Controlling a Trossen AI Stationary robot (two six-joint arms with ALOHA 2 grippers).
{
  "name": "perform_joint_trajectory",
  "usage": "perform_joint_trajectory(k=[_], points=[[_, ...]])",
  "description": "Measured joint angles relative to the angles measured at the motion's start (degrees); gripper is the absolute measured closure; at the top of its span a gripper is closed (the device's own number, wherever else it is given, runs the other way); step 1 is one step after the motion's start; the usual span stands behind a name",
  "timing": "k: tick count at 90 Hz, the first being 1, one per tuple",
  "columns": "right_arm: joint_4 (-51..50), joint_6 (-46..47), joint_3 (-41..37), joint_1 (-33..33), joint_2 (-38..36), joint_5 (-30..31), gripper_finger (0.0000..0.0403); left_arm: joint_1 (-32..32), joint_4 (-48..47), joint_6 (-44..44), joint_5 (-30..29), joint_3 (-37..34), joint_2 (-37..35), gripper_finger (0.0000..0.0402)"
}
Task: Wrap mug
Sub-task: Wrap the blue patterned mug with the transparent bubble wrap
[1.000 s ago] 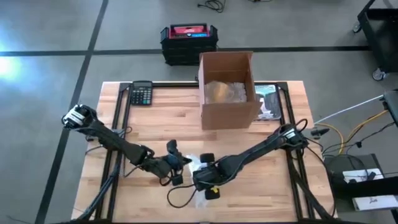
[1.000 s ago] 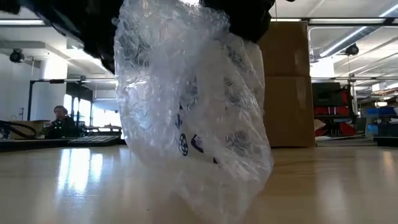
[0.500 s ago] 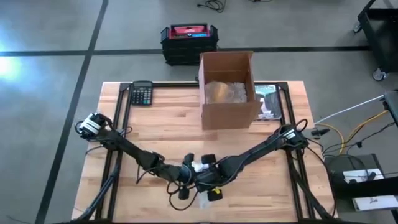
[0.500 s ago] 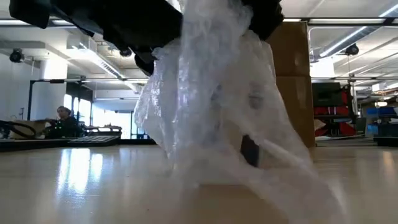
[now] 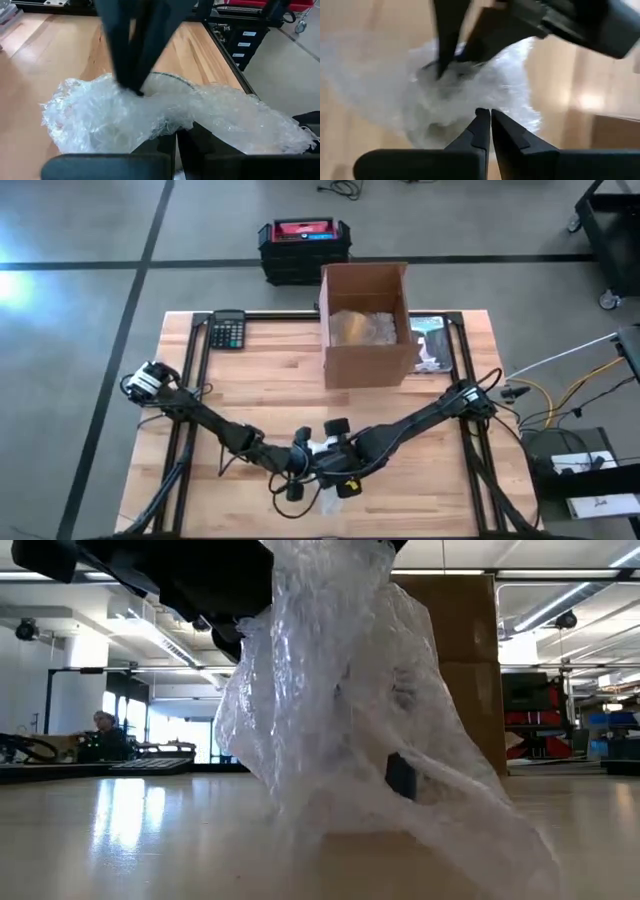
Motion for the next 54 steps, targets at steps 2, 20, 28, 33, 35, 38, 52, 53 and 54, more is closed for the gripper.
perform_joint_trajectory(k=[2,20,28,33,35,38,52,53,54], points=[[0.0,0.0,0.0,0.0,0.0,0.0,0.0400,0.0,0.0,0.0,0.0,0.0,0.0,0.0402],[6.2,-0.3,-3.3,0.1,0.6,-0.9,0.0400,0.0,0.0,0.0,0.0,0.1,0.0,0.0401],[10.2,0.0,-6.5,0.2,0.9,-3.1,0.0400,-0.1,-1.0,0.0,0.1,0.6,-0.2,0.0402],[11.0,1.1,-8.3,0.2,1.3,-3.5,0.0400,-0.1,-4.0,-0.7,0.5,1.7,-0.8,0.0402],[11.0,1.6,-9.0,0.2,1.7,-3.5,0.0400,-0.1,-6.2,-1.0,0.4,2.2,-1.3,0.0402],[11.3,2.3,-9.7,0.1,2.0,-3.7,0.0400,0.0,-9.7,-1.5,0.1,3.3,-2.1,0.0402],[11.8,4.2,-11.0,0.0,2.3,-3.9,0.0400,-0.2,-26.0,-2.2,0.1,8.2,-5.3,0.0402],[11.8,4.2,-11.0,0.0,2.3,-3.9,0.0400,-0.3,-26.8,-2.2,0.1,8.5,-5.5,0.0402],[11.7,4.2,-11.0,0.0,2.3,-3.9,0.0400,-0.4,-27.5,-2.2,0.1,8.7,-5.7,0.0402]])
